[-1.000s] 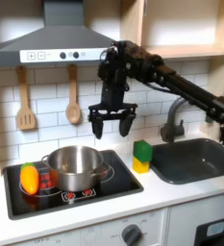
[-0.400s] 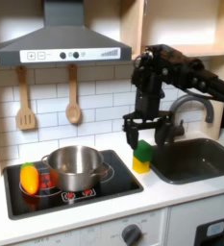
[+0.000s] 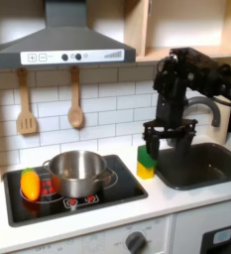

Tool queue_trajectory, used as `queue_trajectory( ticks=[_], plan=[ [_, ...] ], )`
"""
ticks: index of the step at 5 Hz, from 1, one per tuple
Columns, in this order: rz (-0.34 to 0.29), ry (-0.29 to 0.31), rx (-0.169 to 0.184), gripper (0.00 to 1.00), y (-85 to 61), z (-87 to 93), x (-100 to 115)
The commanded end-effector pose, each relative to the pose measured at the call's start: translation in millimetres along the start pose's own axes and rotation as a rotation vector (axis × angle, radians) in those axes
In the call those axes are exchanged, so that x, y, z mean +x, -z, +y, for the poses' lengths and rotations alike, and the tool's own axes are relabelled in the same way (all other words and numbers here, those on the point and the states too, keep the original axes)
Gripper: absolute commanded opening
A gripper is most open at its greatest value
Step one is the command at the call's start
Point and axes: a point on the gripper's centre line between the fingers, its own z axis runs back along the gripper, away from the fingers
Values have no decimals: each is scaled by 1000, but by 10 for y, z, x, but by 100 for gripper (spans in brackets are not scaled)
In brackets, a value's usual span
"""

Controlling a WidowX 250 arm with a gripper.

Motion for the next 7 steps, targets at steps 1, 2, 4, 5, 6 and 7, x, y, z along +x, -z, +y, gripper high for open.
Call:
queue_trajectory(
  ticks=[1, 2, 4, 5, 6, 7],
  plan=[
    [9, 0, 11, 100, -13, -24, -90],
    [20, 13, 16, 100, -6, 2, -75],
    [16, 23, 13, 100, -12, -30, -91],
    [18, 21, 13, 100, -12, -31, -93],
    [18, 21, 13, 100, -12, -31, -93],
    [16, 21, 13, 100, -12, -30, -91]
  ],
)
